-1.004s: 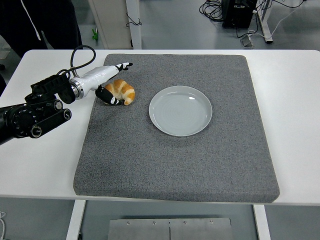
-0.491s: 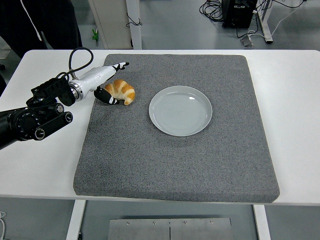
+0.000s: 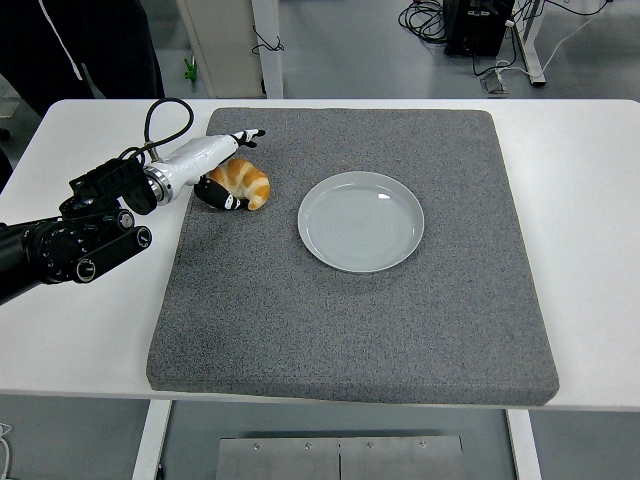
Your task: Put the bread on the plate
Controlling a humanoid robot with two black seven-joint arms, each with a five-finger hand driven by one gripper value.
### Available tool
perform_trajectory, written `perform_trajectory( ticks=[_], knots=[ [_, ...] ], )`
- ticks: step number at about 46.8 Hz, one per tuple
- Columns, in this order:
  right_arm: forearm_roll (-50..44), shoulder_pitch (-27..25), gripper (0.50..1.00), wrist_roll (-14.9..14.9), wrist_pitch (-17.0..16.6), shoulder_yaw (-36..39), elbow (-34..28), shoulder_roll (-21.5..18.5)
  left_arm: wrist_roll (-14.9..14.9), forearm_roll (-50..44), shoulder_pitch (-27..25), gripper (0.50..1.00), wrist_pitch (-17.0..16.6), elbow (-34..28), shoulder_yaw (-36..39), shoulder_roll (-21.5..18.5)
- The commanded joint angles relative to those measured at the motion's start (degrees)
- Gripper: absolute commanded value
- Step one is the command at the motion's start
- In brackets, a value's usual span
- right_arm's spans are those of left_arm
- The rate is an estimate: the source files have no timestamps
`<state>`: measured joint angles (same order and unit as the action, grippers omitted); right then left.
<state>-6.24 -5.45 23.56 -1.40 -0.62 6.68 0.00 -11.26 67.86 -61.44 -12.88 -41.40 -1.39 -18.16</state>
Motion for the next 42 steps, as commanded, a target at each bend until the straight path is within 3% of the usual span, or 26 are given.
perform_trajectory(
  ticks=[1, 22, 42],
  knots=[
    [0.0, 0.0, 1.0, 0.0, -0.01, 0.01, 0.0, 0.0, -0.17, -0.09, 0.18, 0.857, 0.05, 0.0, 0.07, 0.06],
    [0.0, 0.0, 1.0, 0.0, -0.01, 0.01, 0.0, 0.0, -0.34, -0.09, 0.53, 0.815, 0.31, 0.09, 0.07, 0.5],
    [0.0, 0.0, 1.0, 0.0, -0.01, 0.01, 0.0, 0.0, -0.61, -0.97, 0.53, 0.731, 1.02, 0.0, -0.02, 0.15]
  ],
)
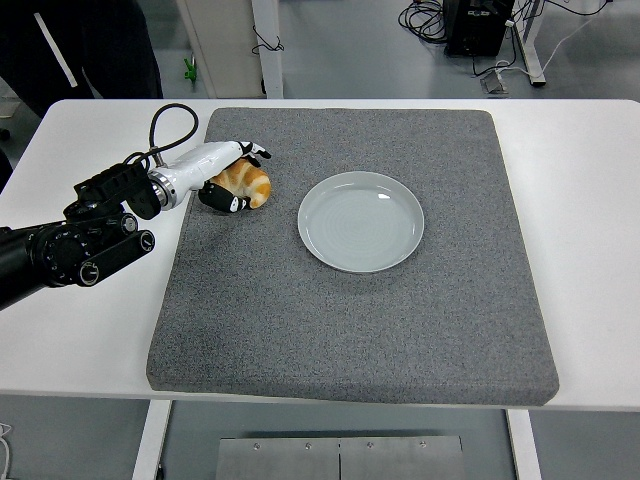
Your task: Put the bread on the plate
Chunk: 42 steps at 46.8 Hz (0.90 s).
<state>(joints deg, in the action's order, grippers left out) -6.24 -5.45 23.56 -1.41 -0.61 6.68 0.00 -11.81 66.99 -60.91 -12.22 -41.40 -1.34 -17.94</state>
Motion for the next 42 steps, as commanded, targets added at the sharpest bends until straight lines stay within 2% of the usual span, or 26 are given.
perform_trajectory(
  ticks=[1, 13, 25, 36, 42],
  knots=[
    [0.0, 0.0, 1.0, 0.0, 0.01, 0.0, 0.0, 0.0, -0.05, -0.1, 0.0, 0.728, 0.35, 0.0, -0.07, -0.16],
    [0.0, 0.0, 1.0, 0.0, 0.01, 0.0, 0.0, 0.0, -0.05, -0.19, -0.97, 0.674, 0.35, 0.0, -0.42, -0.51],
    [0.0, 0.0, 1.0, 0.0, 0.01, 0.0, 0.0, 0.0, -0.05, -0.37, -1.76, 0.589, 0.35, 0.0, -0.42, -0.6],
    [0.0, 0.0, 1.0, 0.0, 0.01, 0.0, 0.0, 0.0, -0.05, -1.95, -4.22, 0.59, 0.53, 0.0, -0.42, -1.04],
    [0.0, 0.0, 1.0, 0.0, 0.01, 0.0, 0.0, 0.0, -0.05, -1.95, -6.24, 0.59, 1.4, 0.0, -0.5, -2.53]
  ],
)
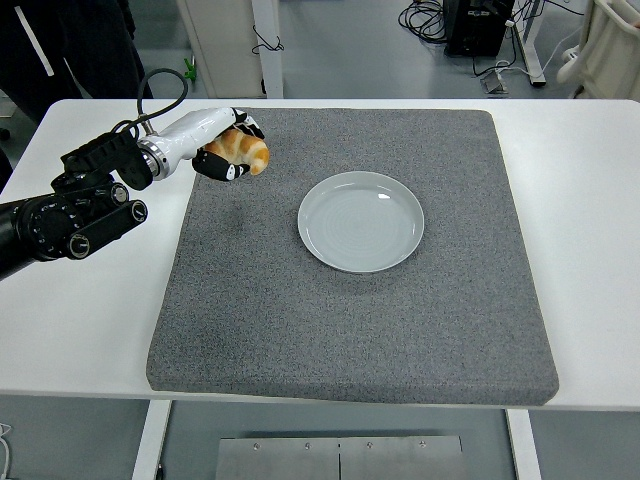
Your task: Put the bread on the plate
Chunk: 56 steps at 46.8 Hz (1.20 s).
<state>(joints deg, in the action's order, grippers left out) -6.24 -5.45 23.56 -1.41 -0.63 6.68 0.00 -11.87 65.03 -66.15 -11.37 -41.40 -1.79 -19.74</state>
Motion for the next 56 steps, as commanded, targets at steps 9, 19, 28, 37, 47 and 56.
perform_trajectory(
  ticks=[9, 19, 28, 37, 47, 56],
  knots=[
    [0.0, 0.01, 1.0, 0.0, 0.0, 0.01, 0.0, 0.0, 0.0, -0.34, -3.72, 0.59, 1.44, 0.0, -0.23, -2.15],
    [0.0, 0.01, 1.0, 0.0, 0.0, 0.01, 0.0, 0.0, 0.0, -0.25, -6.62, 0.592, 3.46, 0.0, -0.23, -3.03],
    [0.0, 0.01, 1.0, 0.0, 0.0, 0.01, 0.0, 0.0, 0.09, -0.25, -10.13, 0.596, 5.04, -0.17, -0.58, -3.99],
    [0.0, 0.01, 1.0, 0.0, 0.0, 0.01, 0.0, 0.0, 0.0, -0.16, -12.24, 0.58, 5.92, -1.14, -0.67, -4.52],
    [0.0, 0.01, 1.0, 0.0, 0.0, 0.01, 0.0, 0.0, 0.44, -0.07, -12.95, 0.581, 5.84, -4.82, -0.93, -3.73],
    [0.0, 0.01, 1.0, 0.0, 0.0, 0.01, 0.0, 0.0, 0.8, 0.36, -14.53, 0.583, 5.66, -10.18, -0.93, -3.82]
  ],
)
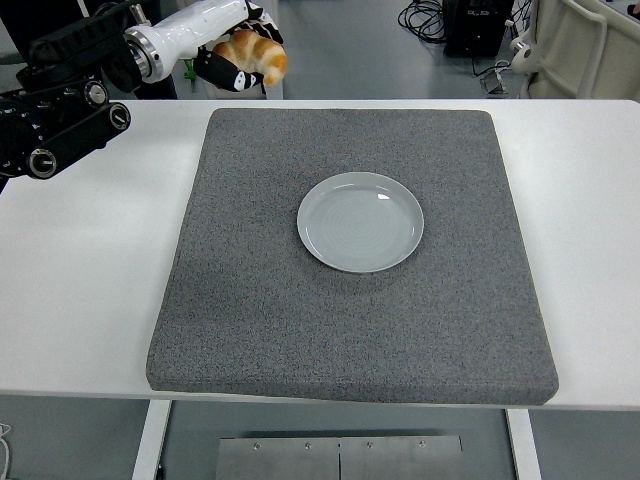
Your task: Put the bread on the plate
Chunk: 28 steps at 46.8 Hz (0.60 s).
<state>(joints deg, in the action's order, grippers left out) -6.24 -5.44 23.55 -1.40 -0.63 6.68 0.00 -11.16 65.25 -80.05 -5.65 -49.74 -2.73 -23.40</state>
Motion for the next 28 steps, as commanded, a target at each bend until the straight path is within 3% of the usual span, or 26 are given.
perform_trajectory(
  ticks=[1, 13, 28],
  knots=[
    [0.0, -0.01, 1.0, 0.0, 0.0, -0.08, 0.0, 0.0, 0.09, 0.14, -0.89, 0.583, -0.06, -2.55, 0.01, -0.24],
    [0.0, -0.01, 1.0, 0.0, 0.0, 0.01, 0.0, 0.0, 0.18, 0.41, -2.83, 0.584, -0.06, -6.77, -1.05, 0.29],
    [0.0, -0.01, 1.0, 0.0, 0.0, 0.01, 0.0, 0.0, 0.18, 0.58, -3.09, 0.587, -0.06, -8.53, -1.13, 3.8]
  ],
)
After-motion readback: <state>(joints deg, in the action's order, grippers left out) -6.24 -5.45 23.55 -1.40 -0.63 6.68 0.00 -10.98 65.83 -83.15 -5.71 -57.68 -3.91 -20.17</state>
